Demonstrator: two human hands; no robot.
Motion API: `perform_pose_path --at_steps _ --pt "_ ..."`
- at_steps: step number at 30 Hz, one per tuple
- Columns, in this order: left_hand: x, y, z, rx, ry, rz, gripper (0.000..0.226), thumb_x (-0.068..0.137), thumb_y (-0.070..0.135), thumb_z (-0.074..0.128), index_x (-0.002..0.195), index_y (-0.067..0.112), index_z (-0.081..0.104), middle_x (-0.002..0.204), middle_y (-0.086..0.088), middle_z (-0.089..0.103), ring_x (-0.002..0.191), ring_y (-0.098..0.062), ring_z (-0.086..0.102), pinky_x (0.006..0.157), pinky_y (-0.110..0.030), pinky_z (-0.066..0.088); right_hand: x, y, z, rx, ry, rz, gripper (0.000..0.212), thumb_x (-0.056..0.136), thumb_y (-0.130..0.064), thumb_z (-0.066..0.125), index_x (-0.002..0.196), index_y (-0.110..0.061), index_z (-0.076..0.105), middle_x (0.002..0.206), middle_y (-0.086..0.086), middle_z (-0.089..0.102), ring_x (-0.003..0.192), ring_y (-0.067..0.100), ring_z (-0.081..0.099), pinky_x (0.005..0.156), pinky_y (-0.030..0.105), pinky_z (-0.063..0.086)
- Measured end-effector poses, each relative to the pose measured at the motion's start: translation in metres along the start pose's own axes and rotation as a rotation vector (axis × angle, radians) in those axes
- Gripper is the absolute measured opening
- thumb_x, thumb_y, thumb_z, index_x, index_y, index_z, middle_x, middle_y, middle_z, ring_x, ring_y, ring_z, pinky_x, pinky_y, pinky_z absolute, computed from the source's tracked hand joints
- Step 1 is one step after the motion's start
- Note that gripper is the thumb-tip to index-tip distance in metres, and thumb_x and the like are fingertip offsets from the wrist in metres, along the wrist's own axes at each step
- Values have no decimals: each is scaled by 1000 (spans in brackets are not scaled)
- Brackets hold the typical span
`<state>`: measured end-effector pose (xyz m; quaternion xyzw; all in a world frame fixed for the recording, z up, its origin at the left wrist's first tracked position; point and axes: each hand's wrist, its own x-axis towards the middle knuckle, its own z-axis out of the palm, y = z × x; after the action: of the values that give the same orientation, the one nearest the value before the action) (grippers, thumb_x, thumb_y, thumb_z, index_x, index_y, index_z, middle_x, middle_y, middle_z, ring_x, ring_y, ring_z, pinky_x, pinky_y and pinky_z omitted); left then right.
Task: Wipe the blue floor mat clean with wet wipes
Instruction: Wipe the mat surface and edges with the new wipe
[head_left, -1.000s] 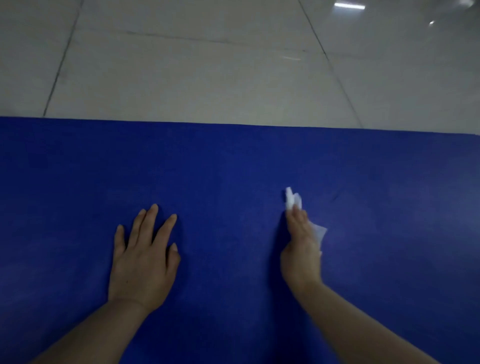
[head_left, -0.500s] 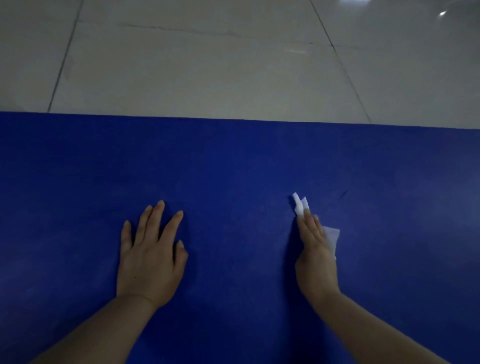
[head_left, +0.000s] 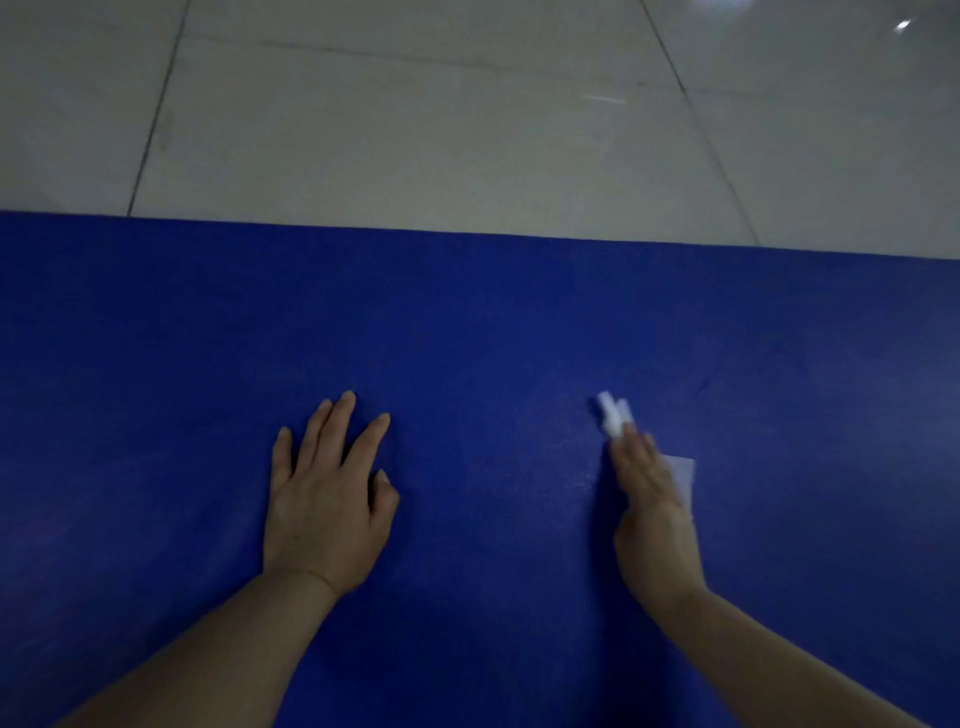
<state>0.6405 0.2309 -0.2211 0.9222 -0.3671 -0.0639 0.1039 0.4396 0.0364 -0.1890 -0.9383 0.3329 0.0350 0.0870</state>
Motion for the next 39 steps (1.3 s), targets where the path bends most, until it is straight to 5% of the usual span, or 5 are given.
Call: perform_pose_path --at_steps 8,25,29,34,39 --pt "0 -1 0 9 -3 3 60 85 35 26 138 17 49 152 -11 33 142 -25 26 114 -53 16 -5 -119 15 -281 -346 -172 46 78 6 54 116 30 41 146 44 2 136 58 -10 117 49 5" --pt "0 -3 0 -44 13 9 61 85 38 26 138 19 49 153 -9 31 143 -23 23 116 -50 11 -16 -106 20 -492 -293 -265 38 81 -7 56 106 22 57 143 43 20 138 57 -3 119 41 6" --pt "0 -4 0 -48 27 16 60 85 36 26 138 18 49 153 -11 32 143 -24 24 115 -52 14 -5 -128 29 -136 -127 -458 74 68 -35 73 137 -22 49 146 -4 43 138 15 19 116 25 17" --pt "1 -3 -2 -64 23 13 61 85 36 24 138 18 49 153 -10 32 143 -24 24 116 -52 14 -17 -56 1 -655 -67 -366 72 80 -2 55 136 26 19 150 38 -10 144 42 -10 118 33 10" --pt "0 -3 -3 -78 32 14 58 87 34 28 138 18 49 153 -10 32 143 -25 24 116 -52 13 -27 -6 -7 42 -79 120 81 83 22 41 151 -13 15 154 -13 -8 144 6 -5 120 28 8"
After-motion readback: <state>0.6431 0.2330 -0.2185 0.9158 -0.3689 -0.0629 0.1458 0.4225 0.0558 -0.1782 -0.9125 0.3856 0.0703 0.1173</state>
